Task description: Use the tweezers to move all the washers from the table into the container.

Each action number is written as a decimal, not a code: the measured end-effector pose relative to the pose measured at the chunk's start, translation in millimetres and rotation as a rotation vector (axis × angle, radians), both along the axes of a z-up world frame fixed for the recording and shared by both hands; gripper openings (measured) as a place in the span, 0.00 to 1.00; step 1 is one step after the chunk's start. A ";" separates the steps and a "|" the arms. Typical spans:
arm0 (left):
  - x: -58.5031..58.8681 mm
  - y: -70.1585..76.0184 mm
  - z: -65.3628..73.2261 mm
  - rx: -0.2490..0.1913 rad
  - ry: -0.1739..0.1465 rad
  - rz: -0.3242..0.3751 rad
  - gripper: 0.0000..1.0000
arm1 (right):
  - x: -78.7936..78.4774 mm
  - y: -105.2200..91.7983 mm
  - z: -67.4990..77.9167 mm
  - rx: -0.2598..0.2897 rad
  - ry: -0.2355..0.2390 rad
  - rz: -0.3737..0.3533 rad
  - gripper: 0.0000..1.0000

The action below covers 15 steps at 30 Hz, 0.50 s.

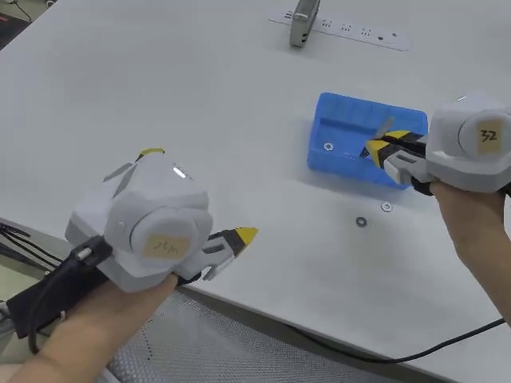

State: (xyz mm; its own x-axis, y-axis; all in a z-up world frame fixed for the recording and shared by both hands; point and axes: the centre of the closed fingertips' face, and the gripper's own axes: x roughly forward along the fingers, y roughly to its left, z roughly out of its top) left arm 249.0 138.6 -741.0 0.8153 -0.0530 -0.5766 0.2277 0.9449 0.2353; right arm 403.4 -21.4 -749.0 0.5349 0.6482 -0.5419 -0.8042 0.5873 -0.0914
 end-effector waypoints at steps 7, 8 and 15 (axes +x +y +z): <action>0.0 0.8 0.5 -0.003 -0.001 0.004 0.91 | -7.2 -3.1 30.0 0.022 -0.055 0.014 0.02; -0.2 0.7 0.2 -0.002 0.000 0.003 0.91 | -8.4 -4.0 33.3 0.025 -0.061 0.014 0.02; 0.1 -1.2 0.7 -0.001 -0.003 -0.005 0.91 | -23.2 -11.0 52.2 0.070 -0.069 0.013 0.02</action>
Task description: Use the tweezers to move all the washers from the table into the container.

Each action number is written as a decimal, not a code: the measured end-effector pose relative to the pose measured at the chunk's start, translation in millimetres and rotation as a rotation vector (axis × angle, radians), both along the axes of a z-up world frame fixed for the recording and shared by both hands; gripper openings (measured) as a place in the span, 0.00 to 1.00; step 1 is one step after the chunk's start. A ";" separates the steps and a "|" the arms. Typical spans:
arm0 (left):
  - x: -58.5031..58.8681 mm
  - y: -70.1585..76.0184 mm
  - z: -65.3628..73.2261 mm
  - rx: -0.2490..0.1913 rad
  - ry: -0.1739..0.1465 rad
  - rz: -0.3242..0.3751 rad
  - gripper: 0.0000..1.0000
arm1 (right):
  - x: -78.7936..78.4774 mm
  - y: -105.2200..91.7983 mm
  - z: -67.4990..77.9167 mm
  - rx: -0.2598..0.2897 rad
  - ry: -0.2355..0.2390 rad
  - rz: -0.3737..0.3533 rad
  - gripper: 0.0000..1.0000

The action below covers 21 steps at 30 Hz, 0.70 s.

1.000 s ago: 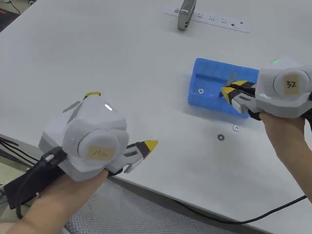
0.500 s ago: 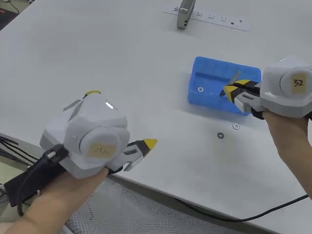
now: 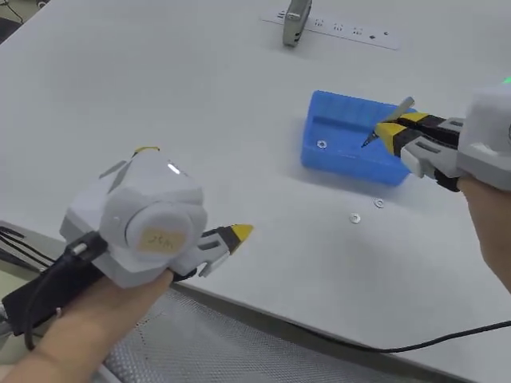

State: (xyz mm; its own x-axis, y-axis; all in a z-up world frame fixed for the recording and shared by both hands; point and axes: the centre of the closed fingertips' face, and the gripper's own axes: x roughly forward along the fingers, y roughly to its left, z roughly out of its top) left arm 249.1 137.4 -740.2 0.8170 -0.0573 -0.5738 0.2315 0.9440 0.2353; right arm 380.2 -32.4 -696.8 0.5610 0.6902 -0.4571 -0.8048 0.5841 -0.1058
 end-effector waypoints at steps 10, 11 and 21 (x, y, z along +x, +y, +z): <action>0.4 -0.6 -0.7 -0.003 0.003 -0.003 0.91 | -23.0 -13.1 -7.8 0.007 0.039 -0.012 0.03; 0.6 -1.3 -0.7 -0.002 0.003 -0.006 0.91 | -23.7 -13.6 -8.8 0.006 0.042 -0.013 0.03; 0.3 -2.2 -2.9 0.009 0.010 -0.015 0.90 | -42.6 -15.8 -34.4 -0.022 0.095 -0.004 0.03</action>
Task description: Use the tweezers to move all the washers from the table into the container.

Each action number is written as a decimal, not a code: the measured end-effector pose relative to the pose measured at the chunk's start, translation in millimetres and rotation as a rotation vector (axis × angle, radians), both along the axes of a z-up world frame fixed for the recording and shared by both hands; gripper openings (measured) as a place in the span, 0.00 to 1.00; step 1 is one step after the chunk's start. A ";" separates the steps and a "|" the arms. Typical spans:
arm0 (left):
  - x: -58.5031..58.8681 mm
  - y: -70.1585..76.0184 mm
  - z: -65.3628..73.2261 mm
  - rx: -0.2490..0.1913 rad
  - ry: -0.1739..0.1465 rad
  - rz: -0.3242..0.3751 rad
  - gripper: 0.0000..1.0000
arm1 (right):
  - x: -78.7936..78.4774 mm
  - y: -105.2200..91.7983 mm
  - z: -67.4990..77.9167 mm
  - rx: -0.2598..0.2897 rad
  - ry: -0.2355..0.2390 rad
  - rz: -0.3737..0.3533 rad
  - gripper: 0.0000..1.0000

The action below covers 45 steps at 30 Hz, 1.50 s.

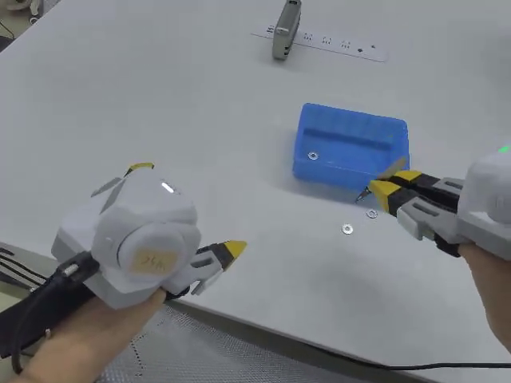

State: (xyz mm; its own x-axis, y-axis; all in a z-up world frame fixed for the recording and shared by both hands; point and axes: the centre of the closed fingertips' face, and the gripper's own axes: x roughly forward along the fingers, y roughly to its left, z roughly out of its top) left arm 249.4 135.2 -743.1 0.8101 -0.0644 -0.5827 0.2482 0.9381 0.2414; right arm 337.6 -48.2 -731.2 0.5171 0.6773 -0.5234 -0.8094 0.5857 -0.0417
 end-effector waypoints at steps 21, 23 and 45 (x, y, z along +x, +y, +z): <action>-0.2 -0.2 -1.1 0.011 0.005 -0.006 0.90 | -10.0 -2.5 -21.6 -0.022 0.045 -0.012 0.03; -0.2 -0.2 -0.8 0.014 0.004 -0.007 0.90 | -10.2 -2.7 -22.5 -0.024 0.048 -0.011 0.03; -1.6 0.0 -3.0 0.030 0.019 -0.009 0.90 | -13.8 -3.5 -35.8 -0.041 0.055 -0.001 0.02</action>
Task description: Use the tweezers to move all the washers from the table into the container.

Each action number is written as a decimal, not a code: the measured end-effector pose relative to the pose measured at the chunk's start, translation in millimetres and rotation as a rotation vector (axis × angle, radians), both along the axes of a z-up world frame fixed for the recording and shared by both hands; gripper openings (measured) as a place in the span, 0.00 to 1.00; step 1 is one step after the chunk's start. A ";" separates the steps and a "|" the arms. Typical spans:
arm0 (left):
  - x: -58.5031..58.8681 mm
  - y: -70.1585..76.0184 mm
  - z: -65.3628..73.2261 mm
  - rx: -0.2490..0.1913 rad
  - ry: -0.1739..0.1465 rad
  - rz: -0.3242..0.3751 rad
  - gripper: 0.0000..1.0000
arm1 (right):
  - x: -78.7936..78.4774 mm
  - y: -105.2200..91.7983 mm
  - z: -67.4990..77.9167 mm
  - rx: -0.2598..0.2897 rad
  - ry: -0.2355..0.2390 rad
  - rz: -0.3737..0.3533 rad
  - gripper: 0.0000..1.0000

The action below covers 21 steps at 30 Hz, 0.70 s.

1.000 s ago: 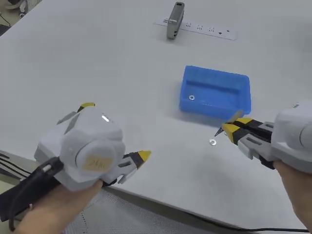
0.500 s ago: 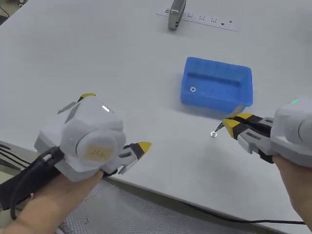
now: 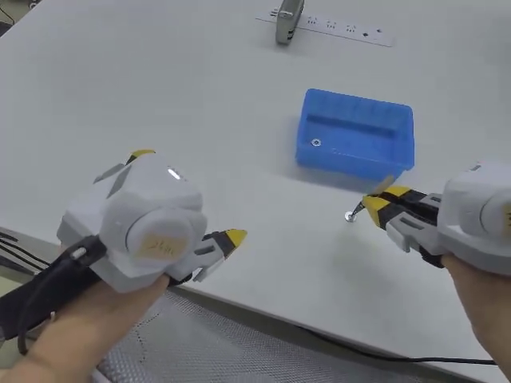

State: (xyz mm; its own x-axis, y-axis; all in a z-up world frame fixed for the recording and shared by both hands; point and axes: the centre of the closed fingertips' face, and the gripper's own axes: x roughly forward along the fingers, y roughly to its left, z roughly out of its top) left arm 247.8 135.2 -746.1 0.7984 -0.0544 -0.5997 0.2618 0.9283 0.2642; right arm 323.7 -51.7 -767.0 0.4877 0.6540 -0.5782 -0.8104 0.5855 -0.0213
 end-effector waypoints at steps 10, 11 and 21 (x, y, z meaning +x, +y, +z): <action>0.2 0.6 -0.6 0.004 0.002 -0.001 0.90 | 0.5 1.6 2.4 -0.011 0.002 0.006 0.02; 0.0 0.6 -0.6 0.004 0.003 -0.001 0.90 | 1.2 1.8 4.4 -0.004 0.002 0.004 0.02; 0.0 0.0 -1.1 0.004 0.005 -0.003 0.90 | 7.9 3.7 22.8 0.009 -0.028 0.010 0.02</action>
